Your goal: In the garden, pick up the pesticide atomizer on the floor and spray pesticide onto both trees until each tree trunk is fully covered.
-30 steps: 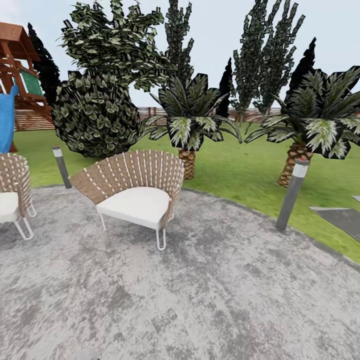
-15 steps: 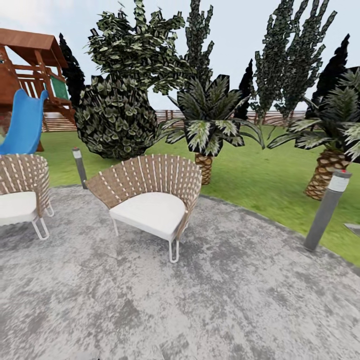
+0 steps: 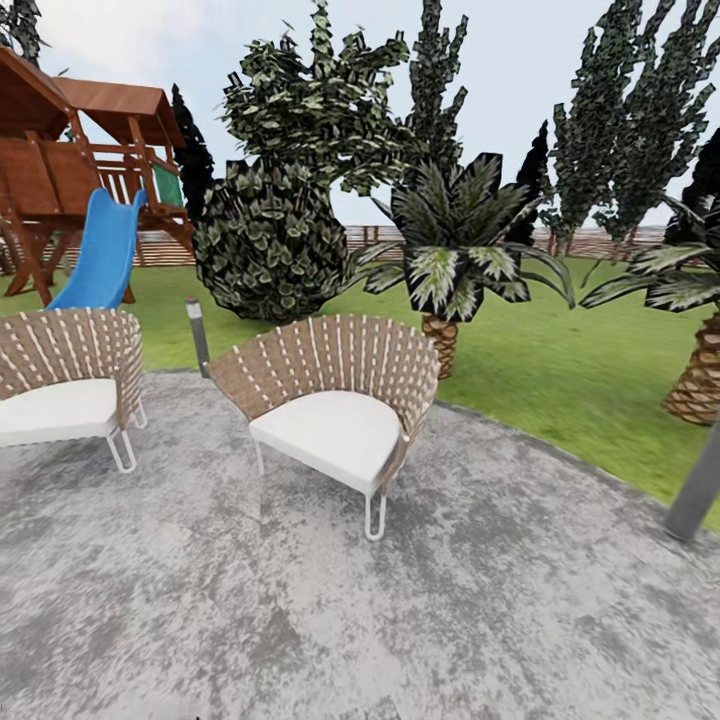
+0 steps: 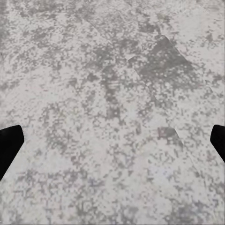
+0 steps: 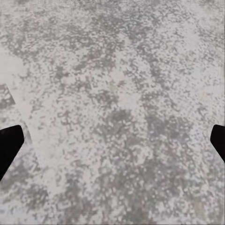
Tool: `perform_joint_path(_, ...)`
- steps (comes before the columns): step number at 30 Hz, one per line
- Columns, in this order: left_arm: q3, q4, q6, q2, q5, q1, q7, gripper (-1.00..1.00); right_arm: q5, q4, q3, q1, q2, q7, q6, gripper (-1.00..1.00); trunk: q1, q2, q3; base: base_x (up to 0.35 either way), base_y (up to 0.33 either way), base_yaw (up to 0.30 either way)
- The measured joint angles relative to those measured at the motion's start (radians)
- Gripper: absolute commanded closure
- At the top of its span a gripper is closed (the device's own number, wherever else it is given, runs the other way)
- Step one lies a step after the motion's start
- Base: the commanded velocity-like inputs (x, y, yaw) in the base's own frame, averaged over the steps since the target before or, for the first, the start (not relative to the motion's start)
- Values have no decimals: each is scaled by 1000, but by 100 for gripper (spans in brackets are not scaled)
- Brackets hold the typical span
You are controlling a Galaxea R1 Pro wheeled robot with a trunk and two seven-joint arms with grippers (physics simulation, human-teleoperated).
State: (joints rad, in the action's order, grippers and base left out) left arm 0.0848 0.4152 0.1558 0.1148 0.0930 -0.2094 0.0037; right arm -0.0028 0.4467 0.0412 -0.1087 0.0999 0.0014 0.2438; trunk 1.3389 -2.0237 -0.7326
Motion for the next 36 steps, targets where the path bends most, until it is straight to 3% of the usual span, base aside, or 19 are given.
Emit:
perform_joint_path(11, 33, -1, 0, 0, 0, 0, -1, -100, 0, 0, 0, 0, 0, 0, 0, -100, 0, 0, 11, 314, 136, 208)
perform_joint_path(36, 35, -1, 1, -1, 0, 0, -1, -100, 0, 0, 0, 0, 0, 0, 0, -100, 0, 0, 37, 312, 146, 208)
